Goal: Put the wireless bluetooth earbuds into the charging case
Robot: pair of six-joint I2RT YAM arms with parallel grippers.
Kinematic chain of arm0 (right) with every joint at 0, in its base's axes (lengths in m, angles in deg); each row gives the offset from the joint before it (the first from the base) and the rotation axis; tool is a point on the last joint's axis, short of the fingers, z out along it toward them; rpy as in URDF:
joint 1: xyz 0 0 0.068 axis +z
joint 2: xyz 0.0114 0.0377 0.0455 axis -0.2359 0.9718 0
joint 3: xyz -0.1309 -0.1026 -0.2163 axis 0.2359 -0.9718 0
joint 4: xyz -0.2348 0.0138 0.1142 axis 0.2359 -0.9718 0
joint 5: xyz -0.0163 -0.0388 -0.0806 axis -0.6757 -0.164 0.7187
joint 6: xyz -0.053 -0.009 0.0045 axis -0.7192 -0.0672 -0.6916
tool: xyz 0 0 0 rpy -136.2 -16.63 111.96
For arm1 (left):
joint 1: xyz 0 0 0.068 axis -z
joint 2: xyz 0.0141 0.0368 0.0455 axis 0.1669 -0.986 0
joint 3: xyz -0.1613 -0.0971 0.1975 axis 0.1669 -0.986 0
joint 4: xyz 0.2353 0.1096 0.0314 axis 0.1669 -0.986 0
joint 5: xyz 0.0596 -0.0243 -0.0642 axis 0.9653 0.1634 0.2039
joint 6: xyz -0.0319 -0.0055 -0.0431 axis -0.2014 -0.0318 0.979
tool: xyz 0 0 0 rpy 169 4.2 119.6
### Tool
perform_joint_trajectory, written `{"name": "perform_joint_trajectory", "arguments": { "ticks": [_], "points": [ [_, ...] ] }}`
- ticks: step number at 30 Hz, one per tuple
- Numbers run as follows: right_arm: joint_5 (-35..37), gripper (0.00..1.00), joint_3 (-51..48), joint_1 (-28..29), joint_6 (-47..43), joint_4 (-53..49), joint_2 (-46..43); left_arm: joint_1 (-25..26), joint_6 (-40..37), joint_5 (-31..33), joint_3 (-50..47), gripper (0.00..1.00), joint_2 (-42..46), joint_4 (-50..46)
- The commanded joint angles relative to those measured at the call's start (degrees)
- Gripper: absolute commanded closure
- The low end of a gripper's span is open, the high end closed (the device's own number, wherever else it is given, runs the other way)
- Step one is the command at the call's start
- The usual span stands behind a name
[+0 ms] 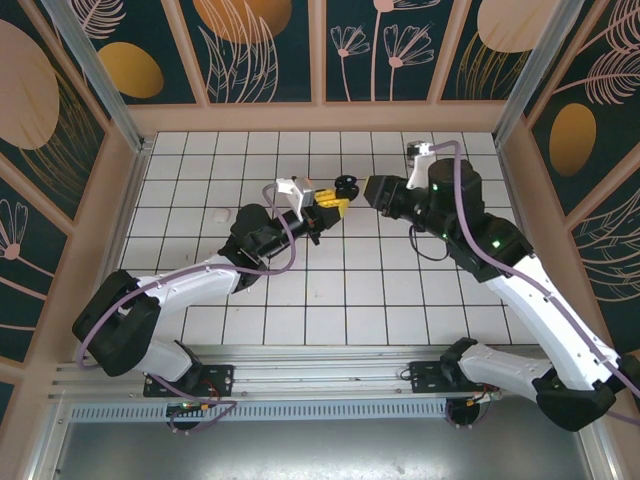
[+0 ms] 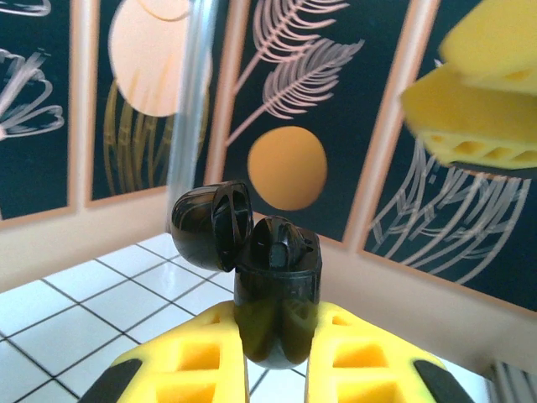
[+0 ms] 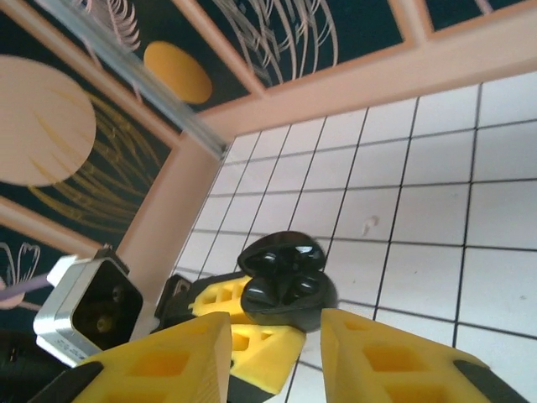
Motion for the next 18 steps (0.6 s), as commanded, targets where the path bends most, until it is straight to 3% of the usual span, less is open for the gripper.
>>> {"name": "perform_joint_trajectory", "arguments": {
  "ticks": [1,8,14,16,18],
  "points": [
    [-7.68,0.69,-1.09,-0.2,-1.8,1.47,3.01,-0.13,0.86,-6.8,0.11,1.0,0.92,1.69],
    [-10.64,0.72,-1.81,-0.12,-2.4,2.02,5.48,-0.13,0.14,-9.07,1.57,1.0,1.32,-2.21],
    [-9.94,0.72,-1.53,-0.18,-2.49,1.55,4.3,-0.22,-0.09,-7.16,1.3,1.0,2.07,-3.61],
    [-8.14,0.7,-0.95,-0.24,-2.67,1.05,3.31,-0.5,0.04,-6.31,0.74,1.0,2.59,-3.94],
    [-5.24,0.62,-0.17,-0.44,-2.83,0.03,2.09,-1.09,0.54,-5.3,-0.13,1.0,3.38,-4.28]
  ]
}}
